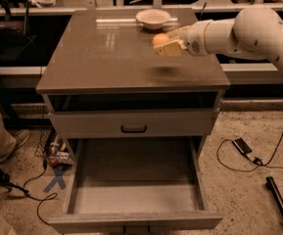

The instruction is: Place orange into middle drawer

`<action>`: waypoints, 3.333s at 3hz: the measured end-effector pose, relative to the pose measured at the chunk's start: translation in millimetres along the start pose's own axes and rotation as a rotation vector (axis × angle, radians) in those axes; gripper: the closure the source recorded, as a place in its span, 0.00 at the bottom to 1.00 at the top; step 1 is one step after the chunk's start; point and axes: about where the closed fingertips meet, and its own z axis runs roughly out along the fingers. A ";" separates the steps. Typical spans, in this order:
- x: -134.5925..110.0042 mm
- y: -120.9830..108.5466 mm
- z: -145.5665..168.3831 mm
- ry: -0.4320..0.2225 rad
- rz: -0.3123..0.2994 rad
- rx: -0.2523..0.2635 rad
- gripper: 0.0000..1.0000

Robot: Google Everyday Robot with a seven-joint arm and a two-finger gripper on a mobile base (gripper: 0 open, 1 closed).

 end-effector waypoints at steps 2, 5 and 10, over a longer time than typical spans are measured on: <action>11.5 16.7 -10.7 0.019 0.005 -0.004 1.00; 87.7 118.0 -101.5 0.180 0.100 0.096 1.00; 300.9 230.1 13.3 0.504 0.162 -0.246 1.00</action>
Offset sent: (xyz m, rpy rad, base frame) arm -0.0912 -0.0128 -0.0381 -0.0494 0.0657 -0.0156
